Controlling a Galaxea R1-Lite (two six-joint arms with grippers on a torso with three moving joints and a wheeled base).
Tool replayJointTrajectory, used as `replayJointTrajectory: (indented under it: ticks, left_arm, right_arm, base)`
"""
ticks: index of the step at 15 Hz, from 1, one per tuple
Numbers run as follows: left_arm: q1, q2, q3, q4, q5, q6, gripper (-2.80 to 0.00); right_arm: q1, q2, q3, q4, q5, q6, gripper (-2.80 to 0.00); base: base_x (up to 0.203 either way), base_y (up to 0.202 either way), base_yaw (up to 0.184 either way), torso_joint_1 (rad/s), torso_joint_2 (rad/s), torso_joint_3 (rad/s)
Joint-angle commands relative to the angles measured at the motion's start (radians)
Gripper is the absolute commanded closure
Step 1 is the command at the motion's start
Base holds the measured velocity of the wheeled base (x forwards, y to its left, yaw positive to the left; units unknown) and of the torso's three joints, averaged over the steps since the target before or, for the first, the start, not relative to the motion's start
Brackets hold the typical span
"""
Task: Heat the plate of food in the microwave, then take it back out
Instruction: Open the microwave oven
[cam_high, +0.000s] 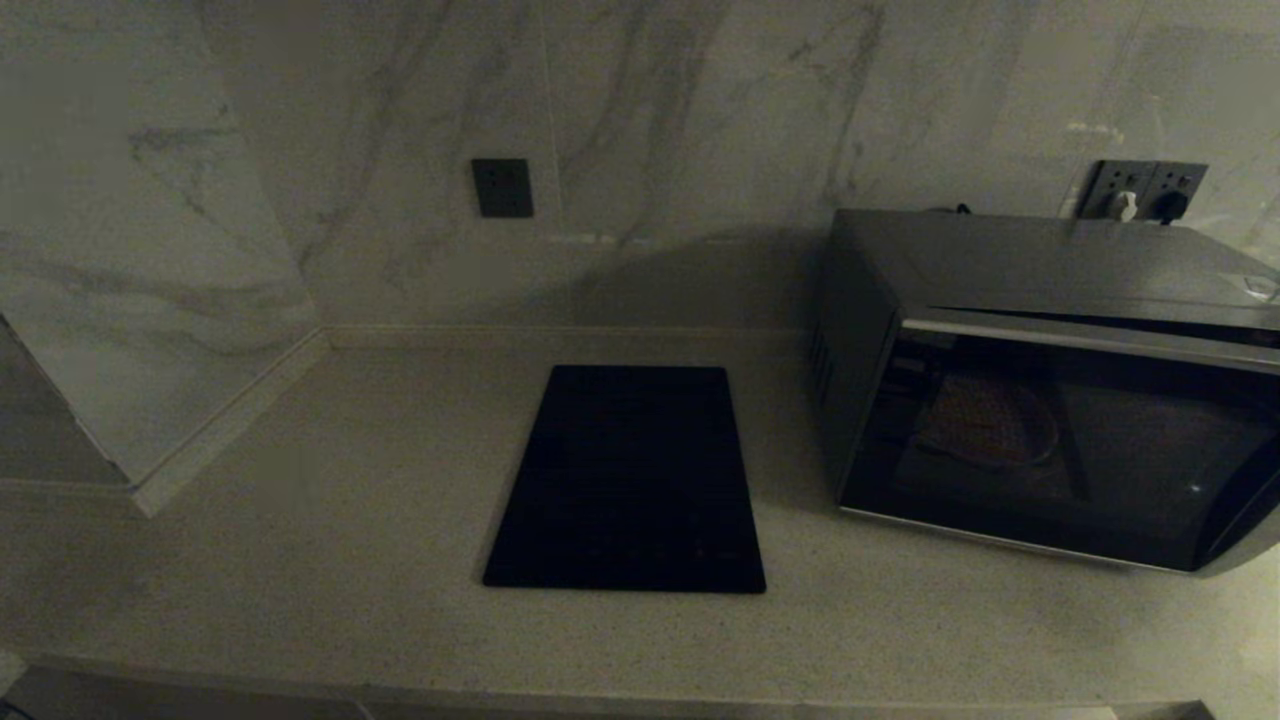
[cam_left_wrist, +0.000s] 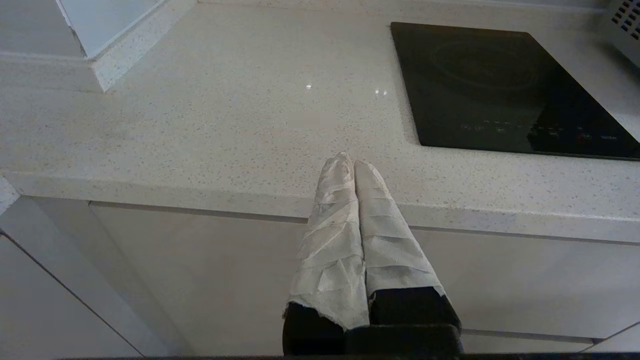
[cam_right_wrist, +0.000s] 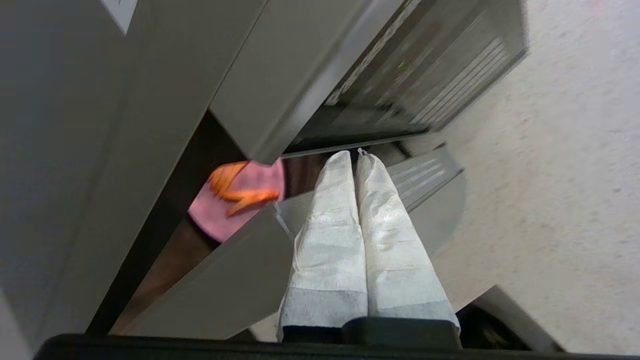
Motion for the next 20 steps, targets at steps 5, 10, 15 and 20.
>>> replayJointTrajectory:
  ticks: [5, 10, 15, 20]
  left_arm:
    - [0.000, 0.000, 0.000, -0.001, 0.000, 0.000, 0.00]
    - [0.000, 0.000, 0.000, -0.001, 0.000, 0.000, 0.00]
    - [0.000, 0.002, 0.000, -0.001, 0.000, 0.000, 0.00]
    - [0.000, 0.001, 0.000, -0.001, 0.000, -0.001, 0.00]
  right_arm:
    - [0.002, -0.019, 0.002, 0.052, 0.042, 0.003, 0.00]
    - [0.000, -0.105, 0.080, 0.168, 0.102, -0.036, 0.00]
    - [0.000, -0.219, 0.135, 0.379, 0.186, -0.176, 0.00]
    - [0.001, -0.324, 0.146, 0.665, 0.242, -0.383, 0.00]
  base:
    - [0.000, 0.000, 0.000, 0.000, 0.00, 0.000]
    - [0.000, 0.000, 0.000, 0.000, 0.00, 0.000]
    - [0.000, 0.000, 0.000, 0.000, 0.00, 0.000]
    - [0.000, 0.000, 0.000, 0.000, 0.00, 0.000]
